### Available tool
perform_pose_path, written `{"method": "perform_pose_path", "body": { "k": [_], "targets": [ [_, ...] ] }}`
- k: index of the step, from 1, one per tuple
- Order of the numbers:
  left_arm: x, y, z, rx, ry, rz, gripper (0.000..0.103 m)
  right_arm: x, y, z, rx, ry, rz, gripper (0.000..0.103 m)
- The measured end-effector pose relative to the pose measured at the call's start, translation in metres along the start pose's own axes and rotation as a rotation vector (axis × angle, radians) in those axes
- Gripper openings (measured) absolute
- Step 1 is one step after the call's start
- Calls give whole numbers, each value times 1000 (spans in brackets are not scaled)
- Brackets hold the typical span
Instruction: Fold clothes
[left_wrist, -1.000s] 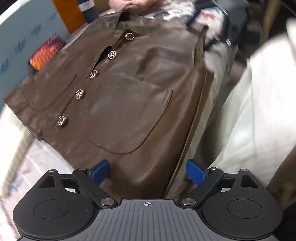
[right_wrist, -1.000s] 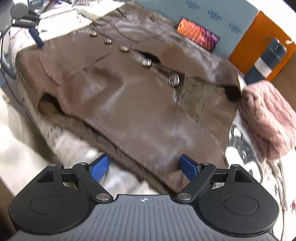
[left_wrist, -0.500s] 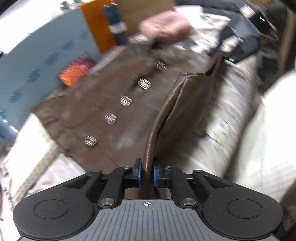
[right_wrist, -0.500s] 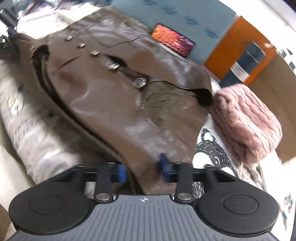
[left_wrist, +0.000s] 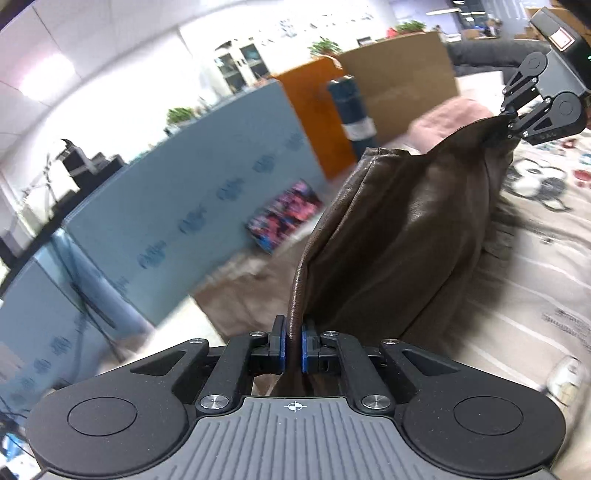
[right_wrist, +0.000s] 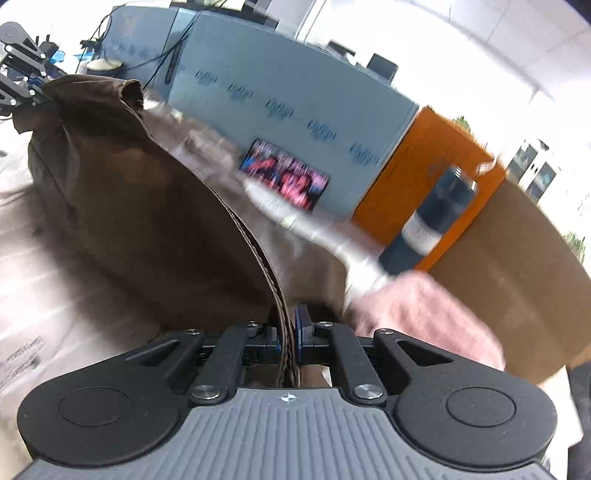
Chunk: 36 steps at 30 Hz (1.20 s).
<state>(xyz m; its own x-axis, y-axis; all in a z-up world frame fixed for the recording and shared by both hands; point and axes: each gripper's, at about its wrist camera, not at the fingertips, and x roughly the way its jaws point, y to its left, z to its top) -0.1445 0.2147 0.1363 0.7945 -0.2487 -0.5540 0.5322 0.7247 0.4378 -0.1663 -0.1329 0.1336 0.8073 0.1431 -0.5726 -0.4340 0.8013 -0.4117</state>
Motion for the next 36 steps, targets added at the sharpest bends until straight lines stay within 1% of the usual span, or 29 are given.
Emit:
{"method": "perform_pose_path", "body": {
  "k": [3, 6, 12, 15, 19, 24, 26, 28, 29, 30, 31, 32, 33, 34, 35, 36],
  "targets": [
    [11, 11, 9, 25, -19, 51, 7, 18, -12, 17, -32, -33, -13, 6],
    [24, 22, 17, 40, -23, 76, 6, 36, -22, 31, -60, -44, -15, 6],
    [55, 40, 24, 53, 13, 73, 6, 72, -37, 48, -87, -37, 7, 6],
    [73, 47, 26, 58, 33, 60, 6, 92, -44, 53, -79, -20, 24, 6],
    [105, 57, 30, 81, 65, 19, 6, 120, -49, 56, -88, 26, 58, 6],
    [151, 66, 40, 165, 108, -53, 7, 145, -57, 56, -78, 98, 120, 6],
    [169, 70, 42, 163, 140, -98, 7, 151, -58, 57, -76, 144, 156, 6],
    [184, 73, 41, 161, 168, -127, 13, 158, -61, 57, -70, 182, 187, 6],
    [189, 74, 39, 162, 169, -128, 15, 161, -64, 58, -57, 196, 204, 7],
    [193, 74, 38, 153, 167, -126, 20, 163, -67, 58, -43, 201, 212, 7],
    [196, 75, 38, 131, 166, -117, 23, 165, -70, 58, -27, 203, 215, 11],
    [199, 76, 38, 109, 166, -108, 28, 166, -72, 58, -9, 205, 217, 14],
    [198, 78, 38, 83, 149, -82, 40, 163, -75, 58, 22, 195, 205, 20],
    [194, 78, 38, 58, 121, -49, 47, 159, -78, 58, 60, 177, 186, 38],
    [190, 78, 37, 33, 93, -16, 67, 154, -81, 57, 97, 159, 167, 55],
    [184, 78, 37, 9, 67, 16, 76, 150, -83, 57, 135, 141, 148, 59]
  ]
}}
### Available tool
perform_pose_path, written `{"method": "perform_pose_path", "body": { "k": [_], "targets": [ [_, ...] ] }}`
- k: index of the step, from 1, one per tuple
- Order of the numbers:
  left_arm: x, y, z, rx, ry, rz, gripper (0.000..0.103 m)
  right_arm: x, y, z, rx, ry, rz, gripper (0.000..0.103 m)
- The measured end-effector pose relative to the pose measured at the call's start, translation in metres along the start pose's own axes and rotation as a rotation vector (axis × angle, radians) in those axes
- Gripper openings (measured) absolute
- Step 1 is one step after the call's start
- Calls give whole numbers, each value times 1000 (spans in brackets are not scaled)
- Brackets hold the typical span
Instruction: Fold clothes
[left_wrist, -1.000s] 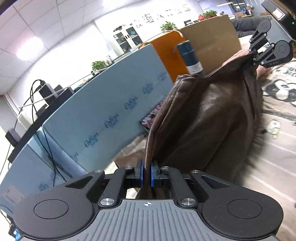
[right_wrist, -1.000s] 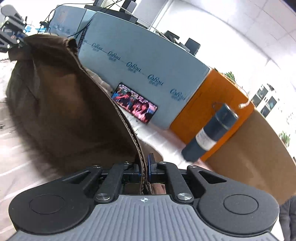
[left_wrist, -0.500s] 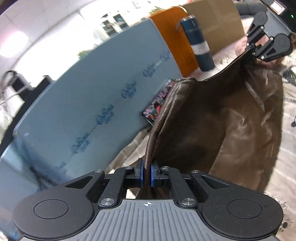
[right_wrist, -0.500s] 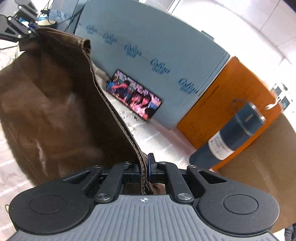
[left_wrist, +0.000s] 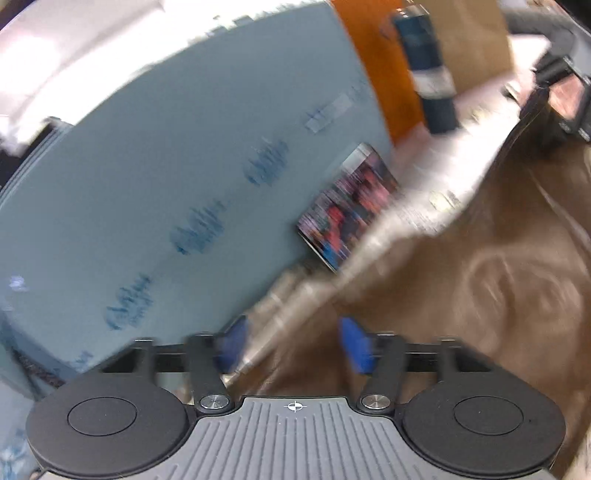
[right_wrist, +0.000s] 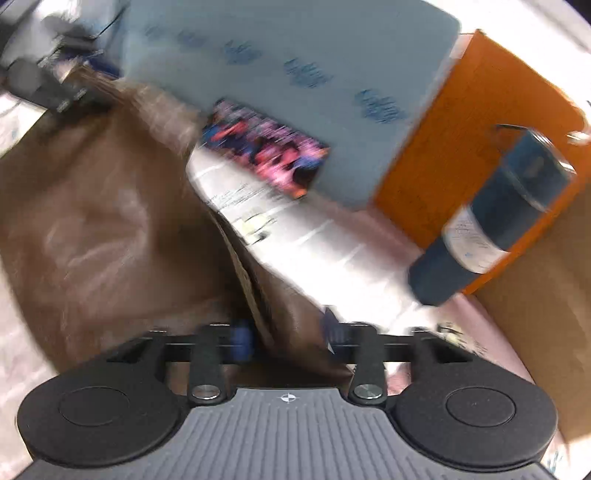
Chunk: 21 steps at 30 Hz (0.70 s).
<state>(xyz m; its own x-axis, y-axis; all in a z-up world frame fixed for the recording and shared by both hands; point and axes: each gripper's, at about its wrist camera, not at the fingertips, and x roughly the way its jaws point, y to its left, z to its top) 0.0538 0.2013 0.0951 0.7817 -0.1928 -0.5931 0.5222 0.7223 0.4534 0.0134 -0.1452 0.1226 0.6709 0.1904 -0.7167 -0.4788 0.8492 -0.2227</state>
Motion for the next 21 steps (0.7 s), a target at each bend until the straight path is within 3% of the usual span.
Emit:
{"method": "perform_pose_path", "body": {
  "k": [3, 4, 6, 9, 13, 17, 21],
  "targets": [
    [-23, 5, 0, -129, -61, 79, 77, -22, -9, -4, 140, -77, -29, 63],
    [-34, 8, -3, -229, -79, 96, 78, -31, -11, -7, 192, -99, -34, 66],
    [-54, 16, -9, -428, -114, 130, 92, -47, -13, -18, 307, -135, -54, 68],
    [-85, 25, -41, -816, -150, 66, 100, -71, -3, -51, 549, -171, -62, 73],
    [-111, 14, -99, -1216, -52, -59, 100, -79, 15, -100, 859, -166, 7, 75],
    [-133, -7, -155, -1639, 41, -70, 100, -65, 31, -131, 1103, -111, 25, 76],
    [-118, -39, -181, -1811, 98, -189, 100, -46, 32, -150, 1334, -150, 75, 79]
  ]
}}
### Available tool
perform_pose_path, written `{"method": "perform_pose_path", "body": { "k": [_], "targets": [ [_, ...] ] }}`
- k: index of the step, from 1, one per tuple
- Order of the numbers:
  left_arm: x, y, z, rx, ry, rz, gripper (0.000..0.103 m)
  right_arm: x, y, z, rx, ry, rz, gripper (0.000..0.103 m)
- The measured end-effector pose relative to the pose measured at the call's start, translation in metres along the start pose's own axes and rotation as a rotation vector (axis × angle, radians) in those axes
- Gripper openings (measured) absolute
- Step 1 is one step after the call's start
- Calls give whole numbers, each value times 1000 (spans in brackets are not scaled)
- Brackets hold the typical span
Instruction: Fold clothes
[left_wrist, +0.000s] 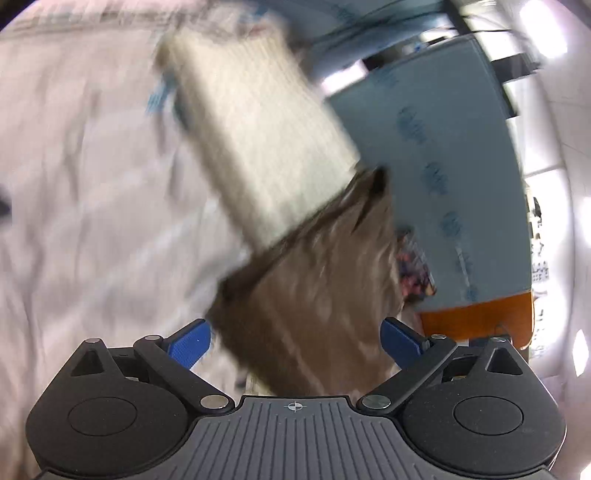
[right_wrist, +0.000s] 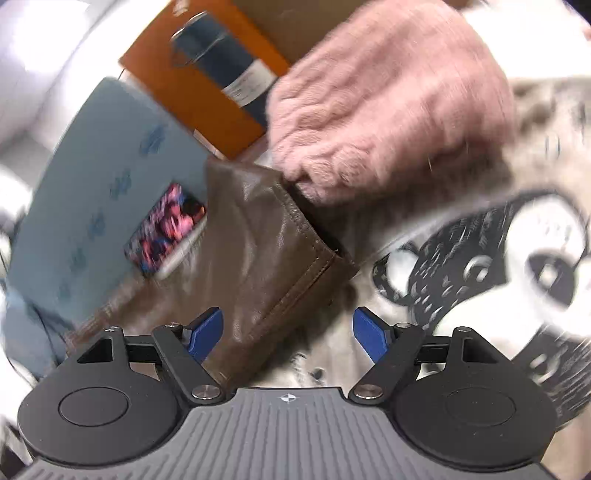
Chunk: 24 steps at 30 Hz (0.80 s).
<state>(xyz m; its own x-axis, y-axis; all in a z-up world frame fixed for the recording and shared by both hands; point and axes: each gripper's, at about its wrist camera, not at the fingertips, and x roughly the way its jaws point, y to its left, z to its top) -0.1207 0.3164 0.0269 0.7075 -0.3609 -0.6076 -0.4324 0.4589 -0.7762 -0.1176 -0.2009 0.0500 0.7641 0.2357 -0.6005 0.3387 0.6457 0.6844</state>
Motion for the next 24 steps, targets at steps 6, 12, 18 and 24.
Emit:
{"method": "perform_pose_path", "body": {
  "k": [6, 12, 18, 24],
  "targets": [
    [45, 12, -18, -64, 41, -104, 100, 19, -13, -2, 222, -102, 53, 81],
    [66, -5, -25, 72, -59, -101, 57, 27, -7, 0, 291, -150, 32, 34],
    [67, 3, -20, 172, -39, -56, 11, 9, -5, -10, 278, -139, 68, 6],
    [36, -15, -28, 395, 82, -82, 10, -37, -3, -17, 217, -147, 87, 5]
  ]
}}
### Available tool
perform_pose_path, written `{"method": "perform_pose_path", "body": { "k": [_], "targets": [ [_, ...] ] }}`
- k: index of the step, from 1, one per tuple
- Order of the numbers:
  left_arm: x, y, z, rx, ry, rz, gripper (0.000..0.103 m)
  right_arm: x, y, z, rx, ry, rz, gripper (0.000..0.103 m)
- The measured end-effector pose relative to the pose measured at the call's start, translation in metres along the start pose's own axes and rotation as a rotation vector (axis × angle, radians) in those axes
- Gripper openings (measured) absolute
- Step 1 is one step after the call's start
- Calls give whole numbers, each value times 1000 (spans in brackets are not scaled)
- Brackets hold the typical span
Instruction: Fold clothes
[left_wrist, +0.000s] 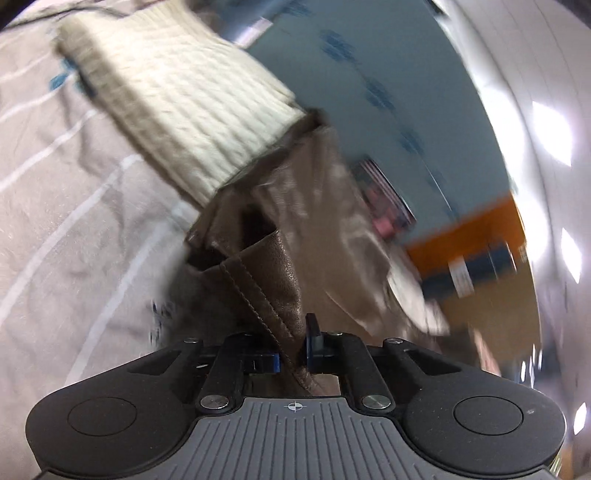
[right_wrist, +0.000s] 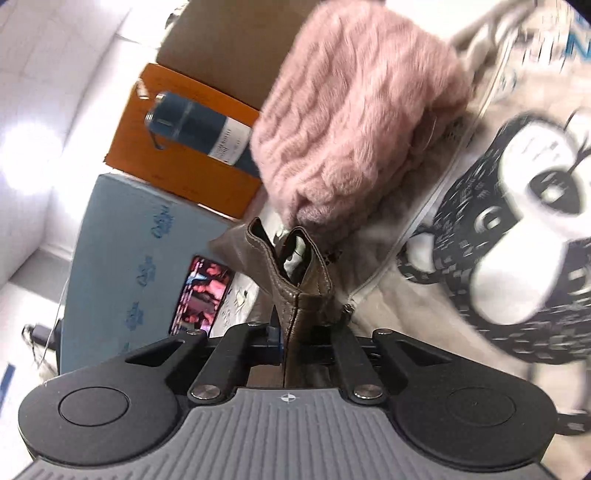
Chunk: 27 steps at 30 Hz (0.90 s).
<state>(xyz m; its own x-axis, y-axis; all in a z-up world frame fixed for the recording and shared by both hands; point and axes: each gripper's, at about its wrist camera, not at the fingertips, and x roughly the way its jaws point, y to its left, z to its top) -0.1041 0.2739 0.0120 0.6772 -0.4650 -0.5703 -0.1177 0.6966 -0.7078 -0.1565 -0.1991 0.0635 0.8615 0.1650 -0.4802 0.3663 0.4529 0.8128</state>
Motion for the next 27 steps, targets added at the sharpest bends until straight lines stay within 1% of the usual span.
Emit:
{"method": "perform_pose_path", "body": {
  "k": [2, 3, 4, 5, 6, 7, 8, 9, 10, 11, 13, 16, 17, 18, 19, 20, 21, 22, 23, 25, 27],
  "targets": [
    [-7, -6, -5, 105, 84, -23, 12, -19, 0, 1, -20, -5, -12, 5],
    [-10, -8, -8, 139, 111, -28, 17, -26, 0, 2, -36, -7, -31, 5],
    [-13, -9, -10, 174, 139, -33, 17, -32, 0, 2, -55, -7, -56, 5],
    [-11, -11, -8, 193, 147, -23, 19, -36, -2, 1, -69, -6, -69, 6],
    [-9, -13, -6, 212, 155, -13, 27, -39, -3, -1, -79, -5, -73, 6],
    [-12, -15, -7, 228, 140, 17, 32, -40, -4, -3, -83, -9, -72, 6],
    [-14, -17, -8, 243, 125, 46, 45, -40, -5, -5, -84, -16, -67, 9],
    [-19, -20, -10, 261, 105, 71, 54, -38, -5, -7, -86, -22, -58, 11],
    [-24, -19, -10, 273, 86, 81, 56, -36, -5, -9, -90, -27, -45, 16],
    [-27, -17, -9, 277, 70, 99, 57, -34, -5, -10, -97, -34, -34, 31],
    [-34, -13, -6, 290, 38, 148, 57, -30, -6, -12, -108, -48, -22, 47],
    [-39, -11, 2, 317, -20, 170, 60, -22, -12, -9, -87, -57, -45, 50],
    [-41, -11, 5, 326, -39, 178, 63, -20, -14, -7, -72, -58, -62, 47],
    [-37, -13, 8, 336, -39, 180, 63, -19, -14, -6, -64, -63, -81, 41],
    [-32, -15, 11, 348, -34, 180, 63, -20, -12, -6, -70, -67, -77, 27],
    [-25, -18, 13, 368, -28, 171, 64, -21, -8, -6, -83, -68, -59, 22],
    [-18, -20, 15, 389, -22, 162, 64, -22, -4, -6, -95, -70, -42, 20],
    [-12, -22, 15, 409, -25, 176, 64, -23, 0, -6, -107, -72, -25, 14],
    [-7, -25, 13, 438, -30, 184, 63, -24, 4, -6, -120, -74, -7, 11],
    [4, -29, 8, 533, -42, 182, 63, -26, 22, -10, -169, -52, 66, 9],
    [13, -32, 3, 596, -21, 178, 60, -27, 42, -15, -223, -23, 146, 9]
  ]
}}
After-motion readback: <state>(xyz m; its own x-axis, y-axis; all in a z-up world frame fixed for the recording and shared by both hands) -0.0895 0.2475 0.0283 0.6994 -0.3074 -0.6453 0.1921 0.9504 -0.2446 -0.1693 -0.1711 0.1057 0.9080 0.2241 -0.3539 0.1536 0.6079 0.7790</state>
